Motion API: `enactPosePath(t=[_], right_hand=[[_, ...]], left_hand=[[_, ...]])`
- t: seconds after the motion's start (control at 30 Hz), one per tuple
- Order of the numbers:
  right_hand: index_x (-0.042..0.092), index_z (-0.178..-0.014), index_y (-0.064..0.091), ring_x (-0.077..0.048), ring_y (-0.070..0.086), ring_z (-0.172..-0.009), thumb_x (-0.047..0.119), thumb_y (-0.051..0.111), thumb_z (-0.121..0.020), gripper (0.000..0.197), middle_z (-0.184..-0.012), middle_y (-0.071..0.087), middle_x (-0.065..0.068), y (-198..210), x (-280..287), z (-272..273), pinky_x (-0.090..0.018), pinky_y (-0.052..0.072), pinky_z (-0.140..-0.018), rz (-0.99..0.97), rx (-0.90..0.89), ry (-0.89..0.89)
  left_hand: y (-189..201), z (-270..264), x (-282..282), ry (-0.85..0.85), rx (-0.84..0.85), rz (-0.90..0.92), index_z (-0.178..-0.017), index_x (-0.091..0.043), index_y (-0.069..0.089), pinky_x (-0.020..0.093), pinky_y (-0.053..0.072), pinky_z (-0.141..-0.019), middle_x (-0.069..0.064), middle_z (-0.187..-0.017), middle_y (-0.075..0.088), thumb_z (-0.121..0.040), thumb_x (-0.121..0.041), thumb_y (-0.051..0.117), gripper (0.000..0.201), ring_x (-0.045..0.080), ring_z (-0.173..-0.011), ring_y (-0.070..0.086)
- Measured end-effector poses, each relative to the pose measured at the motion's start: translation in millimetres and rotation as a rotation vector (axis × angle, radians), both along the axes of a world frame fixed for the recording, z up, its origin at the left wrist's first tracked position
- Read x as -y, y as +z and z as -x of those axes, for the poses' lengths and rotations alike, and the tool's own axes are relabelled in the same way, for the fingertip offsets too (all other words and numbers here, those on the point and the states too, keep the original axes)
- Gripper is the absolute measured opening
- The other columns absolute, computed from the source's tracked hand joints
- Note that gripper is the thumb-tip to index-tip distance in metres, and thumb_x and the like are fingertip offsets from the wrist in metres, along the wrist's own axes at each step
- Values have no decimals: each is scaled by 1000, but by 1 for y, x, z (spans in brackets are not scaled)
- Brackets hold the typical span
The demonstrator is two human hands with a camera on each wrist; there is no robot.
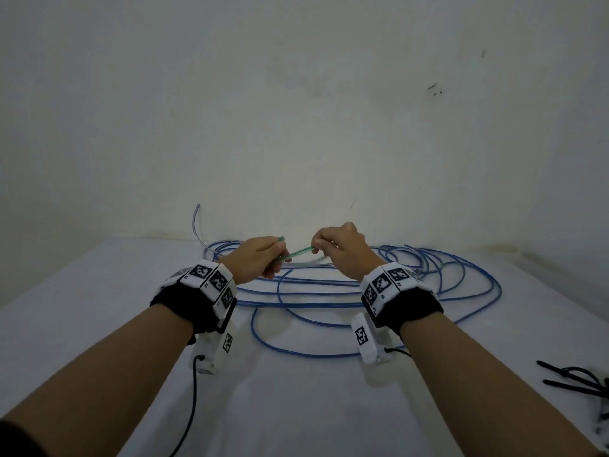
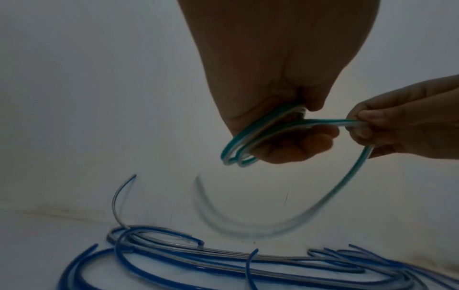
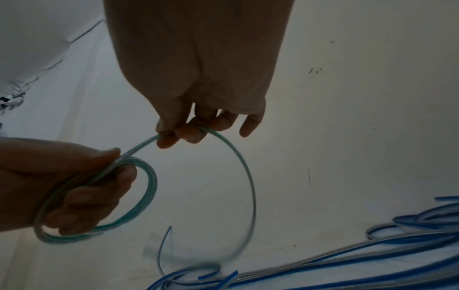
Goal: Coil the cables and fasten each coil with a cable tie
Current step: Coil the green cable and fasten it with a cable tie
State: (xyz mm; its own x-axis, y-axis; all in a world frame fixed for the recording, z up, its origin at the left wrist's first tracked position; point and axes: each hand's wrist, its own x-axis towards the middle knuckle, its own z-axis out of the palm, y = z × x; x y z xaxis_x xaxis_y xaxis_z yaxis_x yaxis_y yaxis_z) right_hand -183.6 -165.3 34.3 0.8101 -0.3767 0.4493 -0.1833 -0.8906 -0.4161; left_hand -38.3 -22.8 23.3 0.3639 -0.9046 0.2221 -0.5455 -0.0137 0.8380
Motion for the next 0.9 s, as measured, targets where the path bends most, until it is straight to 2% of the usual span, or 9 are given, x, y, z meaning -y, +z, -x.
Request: enactPosePath(t=[0.1, 0.2, 0.3, 0.5, 0.6, 0.67, 0.77, 0.83, 0.9], right_hand=[[29, -70, 54, -13, 49, -72, 18, 43, -97, 31, -62, 52, 15, 5, -4, -3, -36, 40, -81, -45, 73, 24], [13, -81, 53, -2, 42, -64, 11, 39, -99, 23, -70, 50, 16, 5, -10, -4, -18, 34, -65, -107, 144, 114], [2, -86, 57, -8, 43, -72, 9, 39, -99, 23, -73, 47, 15, 5, -14, -6, -11, 33, -68, -72, 198, 152], [10, -95, 49, -9, 43, -65, 19, 56, -92, 12, -76, 48, 1, 3, -14, -5, -15, 38, -63, -306, 300, 135], [15, -100, 47, -19, 51, -67, 19, 61, -89, 19, -80, 52, -4, 2, -12, -3, -31, 47, -68, -338, 295, 109], [16, -101, 48, -17, 51, -66, 17, 63, -88, 19, -80, 54, -2, 1, -10, -1, -28, 47, -67, -337, 273, 110], [11, -99, 56, -11, 53, -68, 6, 59, -88, 13, -82, 57, 0, -3, -6, 3, -18, 44, -68, -264, 264, 89], [8, -93, 64, -12, 55, -74, 4, 60, -87, 8, -85, 63, -2, -9, 1, 5, -22, 42, -74, -155, 320, 16], [11, -90, 69, -14, 54, -79, 13, 62, -87, 8, -86, 67, -3, -14, 6, 4, -26, 38, -78, 17, 329, -80]], left_hand=[[4, 10, -1, -55, -76, -7, -84, -5, 61, 20, 40, -48, 4, -58, 48, -101, -26, 33, 39, 14, -48, 45], [9, 15, -2, -102, -136, 30, -85, -3, 59, 19, 32, -43, 1, -52, 39, -102, -26, 28, 43, 9, -40, 36], [12, 15, -1, -137, -249, 63, -87, -2, 57, 20, 31, -43, -1, -54, 36, -102, -27, 25, 43, 11, -42, 35], [18, 17, -5, -125, -417, 83, -68, -12, 46, 16, 20, -39, -7, -46, 30, -101, -33, 30, 42, 7, -38, 24], [19, 13, -6, -50, -451, 138, -66, -13, 45, 14, 20, -37, -9, -45, 29, -100, -35, 32, 43, 5, -37, 24], [18, 9, -5, -30, -505, 156, -63, -14, 45, 14, 18, -36, -8, -44, 27, -101, -34, 32, 44, 5, -36, 22], [20, 2, -7, -68, -680, 206, -60, -16, 47, 13, 15, -36, -8, -44, 27, -100, -26, 29, 45, 4, -34, 21], [23, -2, -9, -104, -721, 233, -64, -16, 46, 16, 14, -38, -8, -46, 28, -100, -25, 27, 42, 3, -34, 22], [25, -2, -11, -124, -701, 215, -67, -15, 44, 17, 15, -39, -8, -47, 30, -101, -26, 25, 40, 3, -35, 24]])
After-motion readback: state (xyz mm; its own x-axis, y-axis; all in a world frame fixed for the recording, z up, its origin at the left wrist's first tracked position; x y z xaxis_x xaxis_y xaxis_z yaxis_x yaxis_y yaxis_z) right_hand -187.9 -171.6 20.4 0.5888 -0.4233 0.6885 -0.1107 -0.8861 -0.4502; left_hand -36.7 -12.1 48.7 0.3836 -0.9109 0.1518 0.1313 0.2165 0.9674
